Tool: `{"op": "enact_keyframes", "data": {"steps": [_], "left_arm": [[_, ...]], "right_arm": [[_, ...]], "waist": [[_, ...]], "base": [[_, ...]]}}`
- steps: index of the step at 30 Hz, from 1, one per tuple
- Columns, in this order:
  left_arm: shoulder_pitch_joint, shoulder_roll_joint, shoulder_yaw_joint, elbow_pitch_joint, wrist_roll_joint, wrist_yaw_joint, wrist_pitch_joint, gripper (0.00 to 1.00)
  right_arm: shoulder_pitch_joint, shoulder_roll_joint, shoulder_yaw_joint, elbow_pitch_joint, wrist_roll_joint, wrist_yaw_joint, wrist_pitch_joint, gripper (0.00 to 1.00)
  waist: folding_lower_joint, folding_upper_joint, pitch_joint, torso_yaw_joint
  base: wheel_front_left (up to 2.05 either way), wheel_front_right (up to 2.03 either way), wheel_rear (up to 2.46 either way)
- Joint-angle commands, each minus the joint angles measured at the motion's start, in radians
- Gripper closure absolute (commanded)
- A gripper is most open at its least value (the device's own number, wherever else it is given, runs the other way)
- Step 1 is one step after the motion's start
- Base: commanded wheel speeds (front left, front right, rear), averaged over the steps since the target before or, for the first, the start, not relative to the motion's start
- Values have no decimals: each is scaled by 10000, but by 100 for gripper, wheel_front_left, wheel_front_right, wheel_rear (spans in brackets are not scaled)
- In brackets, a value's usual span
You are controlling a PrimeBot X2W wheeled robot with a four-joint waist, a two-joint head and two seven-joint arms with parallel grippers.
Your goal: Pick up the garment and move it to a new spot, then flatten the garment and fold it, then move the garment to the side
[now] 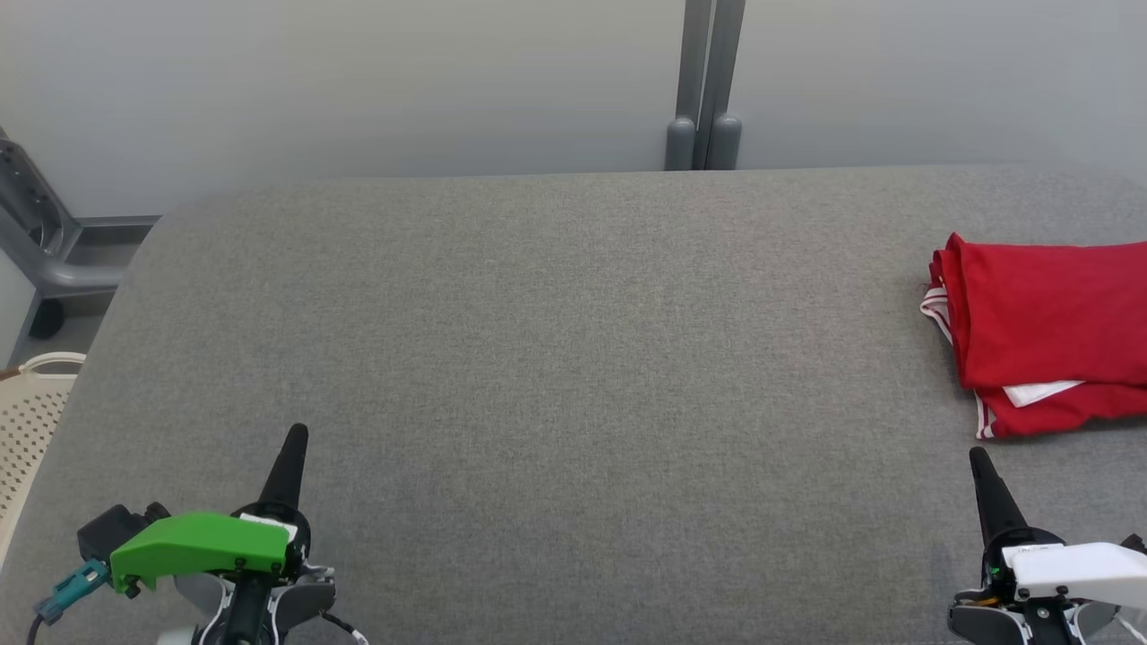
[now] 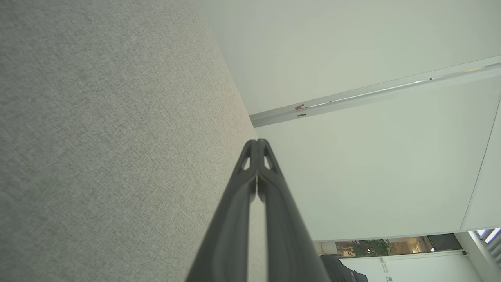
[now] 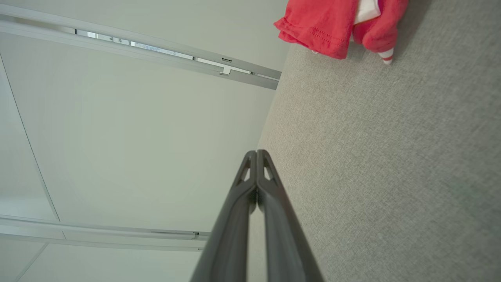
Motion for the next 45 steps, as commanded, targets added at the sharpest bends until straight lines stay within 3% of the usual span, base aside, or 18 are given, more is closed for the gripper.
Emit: {"op": "enact_keyframes", "data": {"steps": [1,37,45], "left_arm": [[-243,-23,81,-34,-186,-92,55,100],[-758,-565,869,182,-2148,-648,867,100],[-765,-567,871,182,-2173,-632,861,100]], "right_arm": [[-142,-65,-30,-124,163,6,42,100],[-134,-84,-223,-605,2771,4,396,100],[-132,-84,-224,-609,2791,4,381,100]], "waist": [[0,0,7,-6],[0,0,347,-256],[0,0,359,-264]], "base": [[0,0,0],[0,0,0],[0,0,0]]}}
